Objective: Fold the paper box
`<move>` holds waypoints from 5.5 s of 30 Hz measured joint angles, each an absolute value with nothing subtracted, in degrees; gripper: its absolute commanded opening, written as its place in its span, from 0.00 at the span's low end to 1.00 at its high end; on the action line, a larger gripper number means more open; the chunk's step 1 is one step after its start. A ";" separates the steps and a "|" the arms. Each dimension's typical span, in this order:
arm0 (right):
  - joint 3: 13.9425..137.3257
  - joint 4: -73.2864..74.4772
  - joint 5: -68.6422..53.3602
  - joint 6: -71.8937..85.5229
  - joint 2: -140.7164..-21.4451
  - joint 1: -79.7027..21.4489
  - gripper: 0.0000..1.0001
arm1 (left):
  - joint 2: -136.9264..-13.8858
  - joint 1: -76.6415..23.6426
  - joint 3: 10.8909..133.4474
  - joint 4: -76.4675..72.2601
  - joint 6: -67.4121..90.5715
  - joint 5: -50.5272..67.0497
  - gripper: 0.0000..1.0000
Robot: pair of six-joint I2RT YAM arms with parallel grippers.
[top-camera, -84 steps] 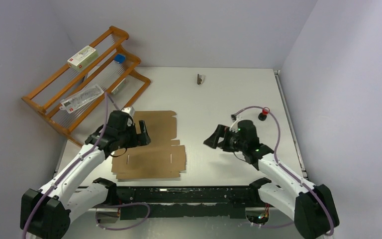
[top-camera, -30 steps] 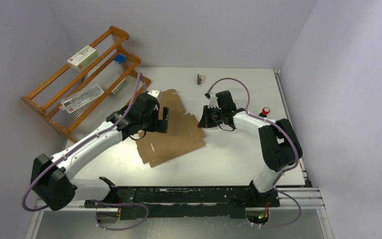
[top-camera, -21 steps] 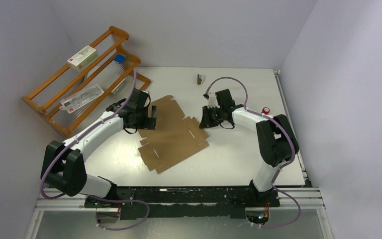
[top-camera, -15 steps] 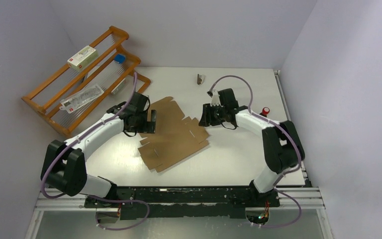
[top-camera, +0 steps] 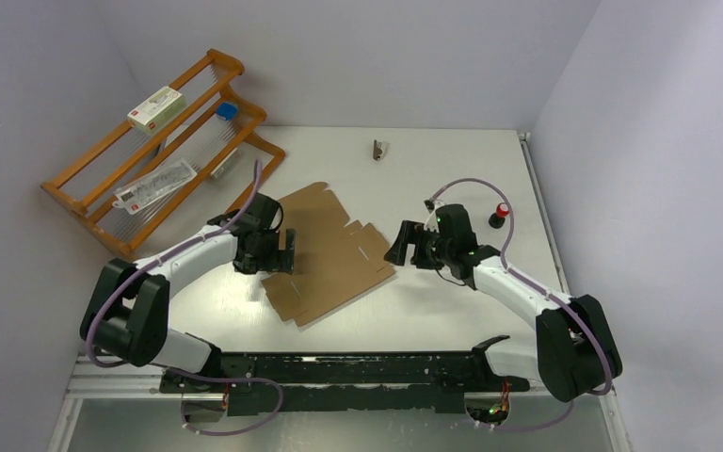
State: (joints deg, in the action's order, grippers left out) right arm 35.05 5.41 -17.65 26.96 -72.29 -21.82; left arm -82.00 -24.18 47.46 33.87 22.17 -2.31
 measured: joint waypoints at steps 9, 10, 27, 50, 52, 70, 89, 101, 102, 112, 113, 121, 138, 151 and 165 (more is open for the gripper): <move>28.97 3.40 -16.84 32.84 -69.63 -25.23 0.90 | -85.82 -24.18 45.50 30.76 23.18 -0.01 0.98; 28.71 3.03 -16.69 33.32 -69.63 -25.74 0.90 | -85.82 -24.18 45.50 30.41 23.22 0.14 0.98; 35.29 -0.43 -10.39 36.07 -81.12 -30.72 0.96 | -78.72 -34.70 38.89 25.41 30.57 7.99 0.98; 44.60 4.21 -5.89 27.79 -84.93 -27.44 1.00 | -72.58 -40.91 52.53 38.63 31.55 -0.01 0.98; 41.08 3.66 -7.18 29.36 -82.54 -27.44 1.00 | -73.23 -35.20 54.06 39.57 28.34 -1.72 0.98; 29.50 -1.15 -11.11 38.37 -76.03 -30.85 1.00 | -99.70 -16.23 67.46 36.12 14.39 -2.31 0.98; 51.05 5.17 -6.46 29.41 -94.72 -30.55 1.00 | -92.47 -16.25 54.39 34.96 16.67 8.99 0.98; 71.92 9.47 -5.82 20.49 -110.34 -30.33 1.00 | -70.65 -35.09 39.81 33.98 32.99 14.63 0.98; 72.36 9.74 -5.93 19.99 -110.59 -30.33 1.00 | -68.31 -36.67 38.63 33.98 34.83 14.63 0.98; 66.72 10.31 -5.96 19.00 -102.98 -29.41 1.00 | -63.31 -35.35 48.34 41.78 34.61 4.16 0.98; 64.31 10.13 -6.11 19.64 -100.64 -29.21 1.00 | -65.43 -34.02 50.50 41.80 33.04 3.09 0.98; 45.82 8.08 -7.51 26.89 -83.79 -26.04 1.00 | -83.24 -22.39 62.00 40.21 18.68 -0.21 0.98; 25.50 2.57 -11.90 38.79 -68.86 -24.91 0.76 | -109.12 -17.08 77.28 38.37 6.94 4.67 0.98; 24.36 -6.85 -17.08 42.63 -76.29 -24.84 0.50 | -106.54 -16.93 69.84 36.10 7.81 10.98 0.98; 40.40 -4.19 -13.58 32.99 -89.10 -23.05 0.52 | -88.14 -16.84 49.60 34.15 14.17 19.18 0.98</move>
State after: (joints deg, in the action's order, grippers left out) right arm 40.40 -4.19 -13.58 32.99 -89.10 -23.05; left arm -88.14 -16.84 49.60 34.15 14.17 19.18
